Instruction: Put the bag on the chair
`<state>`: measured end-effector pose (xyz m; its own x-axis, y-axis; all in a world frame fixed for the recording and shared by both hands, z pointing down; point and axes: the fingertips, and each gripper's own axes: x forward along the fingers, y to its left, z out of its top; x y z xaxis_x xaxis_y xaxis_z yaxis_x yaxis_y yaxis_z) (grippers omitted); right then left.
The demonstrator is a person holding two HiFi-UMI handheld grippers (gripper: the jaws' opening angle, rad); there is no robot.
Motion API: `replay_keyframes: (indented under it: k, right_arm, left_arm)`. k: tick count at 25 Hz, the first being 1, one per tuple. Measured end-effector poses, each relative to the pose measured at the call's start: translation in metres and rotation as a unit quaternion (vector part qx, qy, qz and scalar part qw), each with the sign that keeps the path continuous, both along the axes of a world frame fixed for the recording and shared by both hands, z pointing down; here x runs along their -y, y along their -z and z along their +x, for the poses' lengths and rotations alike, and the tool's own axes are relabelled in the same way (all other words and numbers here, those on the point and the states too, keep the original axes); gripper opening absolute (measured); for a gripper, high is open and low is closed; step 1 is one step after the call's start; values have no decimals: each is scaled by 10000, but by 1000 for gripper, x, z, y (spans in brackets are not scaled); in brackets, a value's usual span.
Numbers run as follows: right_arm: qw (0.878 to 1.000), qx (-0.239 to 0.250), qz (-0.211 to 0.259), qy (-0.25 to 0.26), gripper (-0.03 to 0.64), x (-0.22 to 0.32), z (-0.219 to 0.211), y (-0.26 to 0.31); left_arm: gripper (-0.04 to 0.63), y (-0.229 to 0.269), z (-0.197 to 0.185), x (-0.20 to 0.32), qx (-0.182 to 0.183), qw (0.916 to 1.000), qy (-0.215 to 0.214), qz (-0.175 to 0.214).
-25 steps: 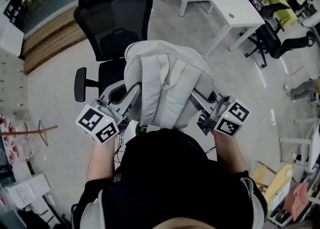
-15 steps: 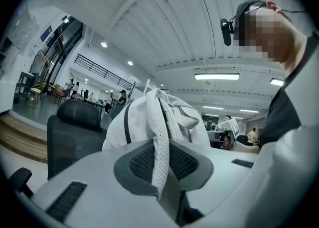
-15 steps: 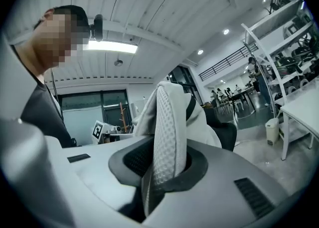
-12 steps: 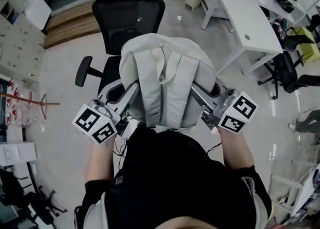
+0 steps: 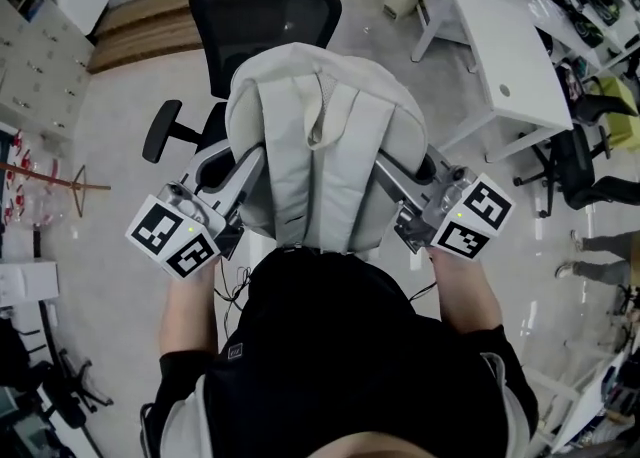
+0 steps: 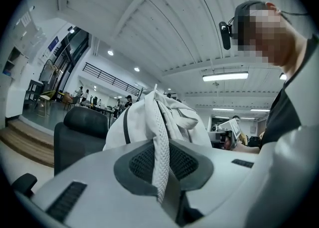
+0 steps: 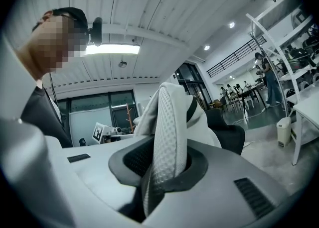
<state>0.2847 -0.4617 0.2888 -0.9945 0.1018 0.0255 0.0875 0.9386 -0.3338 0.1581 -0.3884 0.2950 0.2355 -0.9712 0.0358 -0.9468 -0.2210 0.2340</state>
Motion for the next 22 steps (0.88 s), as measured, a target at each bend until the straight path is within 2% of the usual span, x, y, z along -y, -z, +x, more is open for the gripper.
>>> replay_keyframes:
  k: [5, 12, 17, 22]
  right_arm:
    - [9994, -29, 154, 293, 64, 22, -57, 11]
    - [9975, -10, 289, 644, 64, 20, -148, 15]
    - [9946, -55, 70, 1031, 64, 14, -193, 0]
    - [9864, -245, -199, 1613, 64, 12, -233, -23]
  left_arm:
    - [66, 7, -53, 14, -16, 9993, 325, 180]
    - [66, 12, -135, 0, -14, 9956, 883, 313]
    - [66, 4, -172, -16, 73, 9909, 1333, 146]
    - [66, -15, -198, -31, -23, 9804, 1967, -141]
